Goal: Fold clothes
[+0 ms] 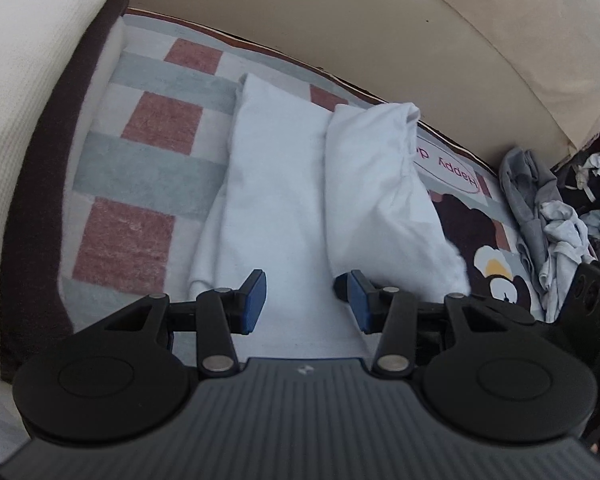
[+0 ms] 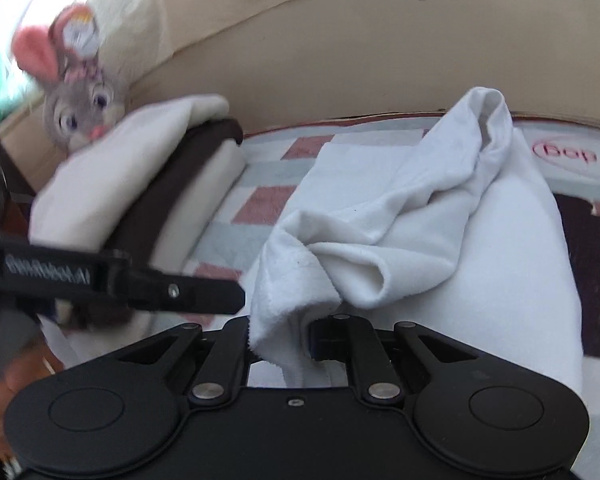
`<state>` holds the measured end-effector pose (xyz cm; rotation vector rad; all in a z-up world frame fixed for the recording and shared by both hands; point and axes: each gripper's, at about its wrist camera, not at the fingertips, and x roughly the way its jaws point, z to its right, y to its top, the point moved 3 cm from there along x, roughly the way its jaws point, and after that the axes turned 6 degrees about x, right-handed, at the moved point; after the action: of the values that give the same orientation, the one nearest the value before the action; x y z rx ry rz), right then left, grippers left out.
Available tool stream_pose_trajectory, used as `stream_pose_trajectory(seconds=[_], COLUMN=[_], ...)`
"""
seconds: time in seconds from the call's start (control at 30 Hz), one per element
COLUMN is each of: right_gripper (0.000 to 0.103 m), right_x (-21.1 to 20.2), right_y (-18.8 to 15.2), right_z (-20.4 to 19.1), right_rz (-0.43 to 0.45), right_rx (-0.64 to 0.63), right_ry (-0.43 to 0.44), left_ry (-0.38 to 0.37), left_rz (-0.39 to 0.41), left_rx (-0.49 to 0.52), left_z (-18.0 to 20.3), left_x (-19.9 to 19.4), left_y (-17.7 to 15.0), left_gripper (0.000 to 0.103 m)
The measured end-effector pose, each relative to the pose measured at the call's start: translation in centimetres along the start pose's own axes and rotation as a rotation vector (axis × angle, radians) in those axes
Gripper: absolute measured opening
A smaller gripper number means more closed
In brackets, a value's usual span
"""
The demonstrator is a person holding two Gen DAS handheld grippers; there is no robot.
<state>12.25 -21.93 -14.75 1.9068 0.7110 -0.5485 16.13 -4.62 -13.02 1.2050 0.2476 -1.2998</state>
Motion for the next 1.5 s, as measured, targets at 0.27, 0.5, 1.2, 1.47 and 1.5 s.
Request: stream_pose_trajectory(seconds=[0.27, 0.5, 1.2, 1.47, 1.5], right_gripper=[0.014, 0.026, 0.039, 0.039, 0.039], right_x=[0.0, 0.5, -10.4, -10.9, -11.1], right_y=[-0.2, -0.9, -2.3, -4.2, -4.4], right_z=[0.6, 0.5, 8.0, 9.2, 9.5], right_rz=[-0.016, -0.082, -0.053, -0.075, -0.074], right_rx=[0.030, 0.049, 0.003, 0.013, 0.029], right_ry=[0.001, 0.033, -0.162, -0.192, -0.185], left_ry=[0.004, 0.038, 0.210, 0.380, 0.370], left_rz=[-0.013, -0.048, -0.001, -0.002, 0.007], left_rx=[0.020, 0.019, 0.435, 0.549, 0.587], left_z=[0.8, 0.4, 11.4, 13.3, 13.5], left_x=[-0.1, 0.5, 3.0, 6.2, 6.1], left_y=[-0.1, -0.3, -0.1, -0.3, -0.5], left_gripper=[0.044, 0.044, 0.080, 0.081, 0.081])
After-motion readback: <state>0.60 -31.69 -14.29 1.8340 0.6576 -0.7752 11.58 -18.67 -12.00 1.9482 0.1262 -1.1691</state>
